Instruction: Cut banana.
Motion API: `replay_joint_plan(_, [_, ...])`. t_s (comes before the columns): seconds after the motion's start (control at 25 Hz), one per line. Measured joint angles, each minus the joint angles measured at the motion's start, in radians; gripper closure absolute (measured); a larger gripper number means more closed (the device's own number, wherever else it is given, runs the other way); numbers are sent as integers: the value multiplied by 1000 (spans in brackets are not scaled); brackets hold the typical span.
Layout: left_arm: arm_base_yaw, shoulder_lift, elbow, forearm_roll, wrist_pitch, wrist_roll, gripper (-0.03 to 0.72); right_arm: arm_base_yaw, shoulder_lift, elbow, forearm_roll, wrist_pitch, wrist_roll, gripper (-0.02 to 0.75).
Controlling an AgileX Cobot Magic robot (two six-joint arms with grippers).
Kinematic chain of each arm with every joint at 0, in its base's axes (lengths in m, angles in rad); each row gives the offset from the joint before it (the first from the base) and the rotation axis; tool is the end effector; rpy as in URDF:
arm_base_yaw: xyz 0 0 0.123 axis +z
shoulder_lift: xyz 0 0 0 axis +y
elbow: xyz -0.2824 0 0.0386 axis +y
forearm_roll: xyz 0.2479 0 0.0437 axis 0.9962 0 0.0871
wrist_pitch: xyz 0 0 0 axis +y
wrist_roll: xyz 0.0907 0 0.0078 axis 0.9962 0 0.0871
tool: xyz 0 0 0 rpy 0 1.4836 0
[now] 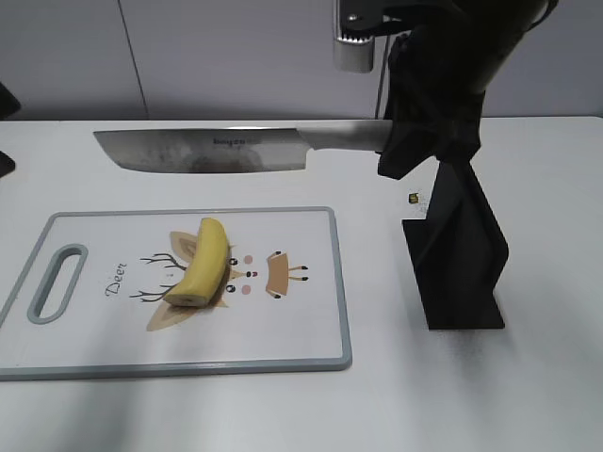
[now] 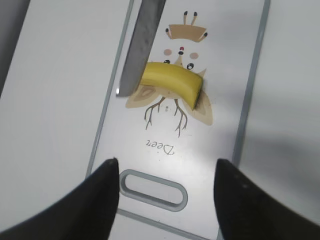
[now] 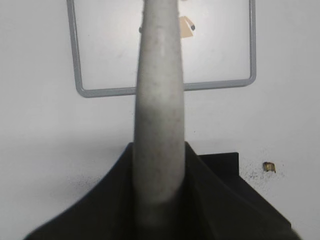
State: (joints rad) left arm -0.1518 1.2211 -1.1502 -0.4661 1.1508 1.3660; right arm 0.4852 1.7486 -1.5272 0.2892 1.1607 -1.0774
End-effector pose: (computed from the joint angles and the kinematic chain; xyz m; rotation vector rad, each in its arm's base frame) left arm 0.2198 -0.0714 0.3539 1.6443 1.9122 -0.1742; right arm 0.3113 0.1911 0.2981 -1.8823 2.0541 0.2643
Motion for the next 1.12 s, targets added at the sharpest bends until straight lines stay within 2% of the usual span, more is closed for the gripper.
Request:
replay_joint_plan(0.16, [-52, 92, -25, 36, -36, 0, 105, 39, 33, -3, 2, -33, -32, 579])
replay_joint_plan(0.4, [-64, 187, -61, 51, -65, -16, 99, 75, 96, -10, 7, -61, -45, 579])
replay_joint_plan(0.76, [-65, 302, -61, 58, -51, -22, 100, 82, 145, -54, 22, -74, -47, 579])
replay_joint_plan(0.88, [-65, 321, -61, 58, -75, -23, 138, 82, 146, -55, 23, -74, -48, 579])
replay_joint_plan(1.12, [-65, 348, -61, 54, -77, -23, 301, 82, 147, -55, 28, -80, -48, 579])
